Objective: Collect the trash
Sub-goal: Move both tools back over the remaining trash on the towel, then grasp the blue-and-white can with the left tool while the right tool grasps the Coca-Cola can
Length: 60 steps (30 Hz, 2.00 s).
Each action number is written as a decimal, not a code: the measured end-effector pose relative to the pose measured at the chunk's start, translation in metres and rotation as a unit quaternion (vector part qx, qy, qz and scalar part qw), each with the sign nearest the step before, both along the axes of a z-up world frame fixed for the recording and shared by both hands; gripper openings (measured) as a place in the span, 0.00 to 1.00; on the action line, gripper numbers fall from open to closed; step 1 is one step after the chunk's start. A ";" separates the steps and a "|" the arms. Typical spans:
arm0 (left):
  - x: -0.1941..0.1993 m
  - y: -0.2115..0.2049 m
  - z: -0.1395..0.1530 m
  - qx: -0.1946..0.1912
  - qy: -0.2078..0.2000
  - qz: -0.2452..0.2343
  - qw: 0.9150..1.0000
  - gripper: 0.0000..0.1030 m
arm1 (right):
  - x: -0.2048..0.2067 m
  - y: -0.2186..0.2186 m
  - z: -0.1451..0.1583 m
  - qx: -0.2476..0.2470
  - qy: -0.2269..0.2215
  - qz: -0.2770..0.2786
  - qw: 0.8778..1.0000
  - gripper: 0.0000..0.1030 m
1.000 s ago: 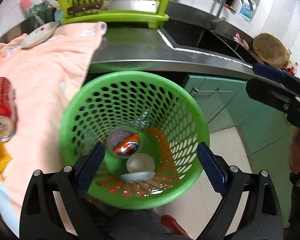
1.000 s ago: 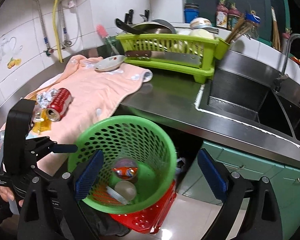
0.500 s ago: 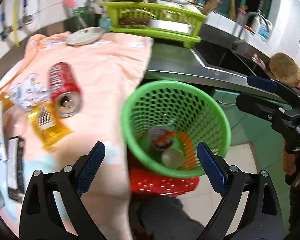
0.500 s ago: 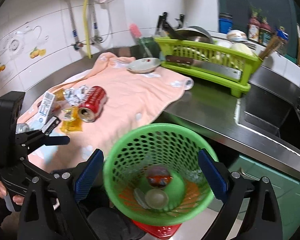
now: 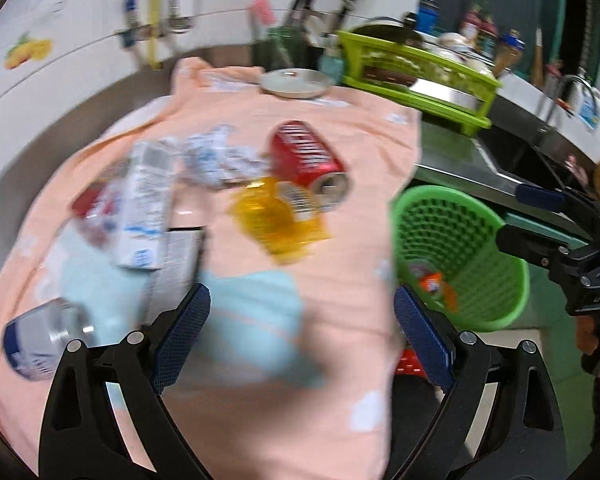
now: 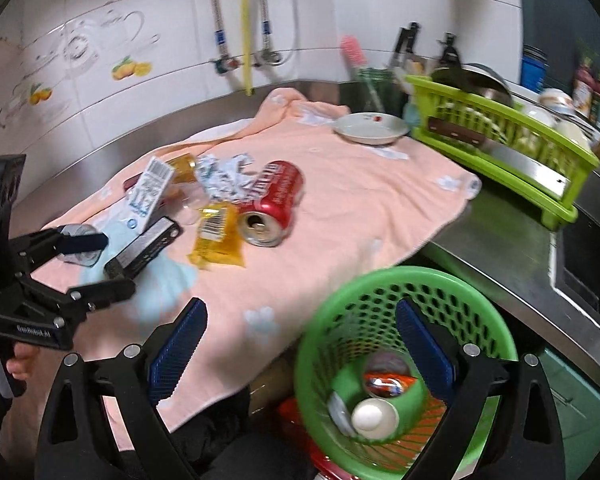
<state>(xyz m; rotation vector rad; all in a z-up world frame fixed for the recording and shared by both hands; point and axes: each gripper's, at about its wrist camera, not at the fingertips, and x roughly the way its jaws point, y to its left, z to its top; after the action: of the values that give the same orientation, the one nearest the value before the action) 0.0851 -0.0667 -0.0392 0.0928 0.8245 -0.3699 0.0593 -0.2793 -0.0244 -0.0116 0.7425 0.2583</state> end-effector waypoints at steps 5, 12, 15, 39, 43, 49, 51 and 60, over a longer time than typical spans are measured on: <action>0.002 0.046 0.003 0.007 -0.006 0.044 0.999 0.89 | 0.010 0.027 -0.002 -0.002 0.002 0.027 1.000 0.89; -0.002 0.105 0.008 0.021 -0.017 0.093 0.995 0.92 | 0.019 0.054 -0.002 -0.005 0.003 0.055 0.998 0.89; -0.006 0.122 0.009 0.048 -0.028 0.084 0.995 0.94 | 0.019 0.061 -0.002 -0.009 0.003 0.063 0.998 0.89; 0.020 0.177 -0.035 0.197 -0.025 -0.049 0.979 0.94 | 0.052 0.066 -0.012 0.002 0.042 0.060 0.997 0.89; 0.024 0.174 -0.039 0.228 -0.028 -0.080 0.970 0.94 | 0.063 0.065 -0.014 0.004 0.049 0.057 0.997 0.89; 0.034 0.176 -0.046 0.239 -0.012 -0.111 0.965 0.86 | 0.078 0.067 -0.018 -0.001 0.055 0.052 0.997 0.89; 0.038 0.177 -0.051 0.245 -0.010 -0.107 0.964 0.85 | 0.084 0.068 -0.020 -0.001 0.058 0.051 0.997 0.89; 0.058 0.185 -0.047 0.181 0.020 -0.039 0.983 0.83 | 0.114 0.066 -0.023 -0.003 0.061 0.031 0.998 0.89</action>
<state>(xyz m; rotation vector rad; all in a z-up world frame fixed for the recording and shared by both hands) 0.1430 0.1182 -0.0864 0.4586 0.9241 -0.2926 0.1736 -0.2135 -0.0473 -0.0243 0.8649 0.3185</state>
